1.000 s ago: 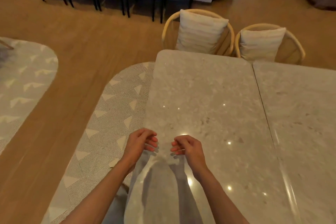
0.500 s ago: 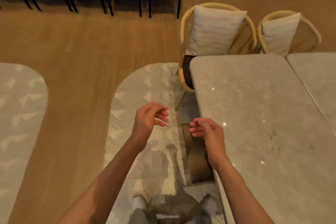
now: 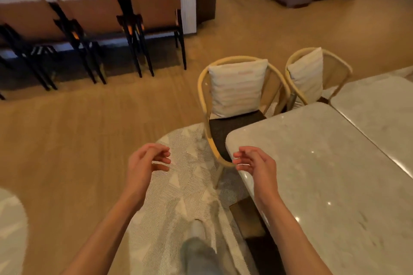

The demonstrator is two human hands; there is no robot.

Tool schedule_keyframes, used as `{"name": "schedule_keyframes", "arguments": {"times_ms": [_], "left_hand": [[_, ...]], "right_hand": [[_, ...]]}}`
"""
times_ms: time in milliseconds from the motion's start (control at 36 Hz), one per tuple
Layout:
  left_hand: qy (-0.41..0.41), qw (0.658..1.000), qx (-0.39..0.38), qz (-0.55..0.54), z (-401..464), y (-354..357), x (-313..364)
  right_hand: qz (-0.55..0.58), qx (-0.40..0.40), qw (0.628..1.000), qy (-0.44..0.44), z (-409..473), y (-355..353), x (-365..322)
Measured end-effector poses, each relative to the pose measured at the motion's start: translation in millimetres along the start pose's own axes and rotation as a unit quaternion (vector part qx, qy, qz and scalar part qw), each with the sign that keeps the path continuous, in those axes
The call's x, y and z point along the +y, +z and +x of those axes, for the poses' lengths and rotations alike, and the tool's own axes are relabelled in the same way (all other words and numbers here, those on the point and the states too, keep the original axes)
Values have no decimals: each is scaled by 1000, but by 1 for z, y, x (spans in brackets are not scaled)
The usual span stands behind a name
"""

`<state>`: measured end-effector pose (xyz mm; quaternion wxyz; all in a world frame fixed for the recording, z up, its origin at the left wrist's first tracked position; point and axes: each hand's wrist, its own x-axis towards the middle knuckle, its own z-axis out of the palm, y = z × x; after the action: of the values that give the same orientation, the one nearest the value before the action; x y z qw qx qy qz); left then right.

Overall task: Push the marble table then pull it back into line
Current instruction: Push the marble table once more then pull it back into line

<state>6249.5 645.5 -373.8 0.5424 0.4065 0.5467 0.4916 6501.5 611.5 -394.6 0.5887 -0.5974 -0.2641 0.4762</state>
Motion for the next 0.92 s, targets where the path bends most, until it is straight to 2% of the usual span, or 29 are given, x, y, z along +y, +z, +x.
{"name": "schedule_keyframes", "arguments": {"times_ms": [222, 417, 694, 778, 917], "left_hand": [[18, 1000, -19, 6, 188, 14, 70], [68, 996, -56, 1, 335, 35, 136], [79, 982, -171, -20, 582, 74, 170], [72, 971, -228, -13, 650, 103, 195], [74, 939, -336, -4, 730, 178, 249]], "right_hand": [[59, -17, 998, -24, 157, 117, -59], [49, -4, 996, -77, 272, 184, -134], [53, 130, 982, -125, 448, 272, -166], [69, 216, 964, -137, 487, 288, -190], [73, 312, 930, -181, 523, 297, -240]]}}
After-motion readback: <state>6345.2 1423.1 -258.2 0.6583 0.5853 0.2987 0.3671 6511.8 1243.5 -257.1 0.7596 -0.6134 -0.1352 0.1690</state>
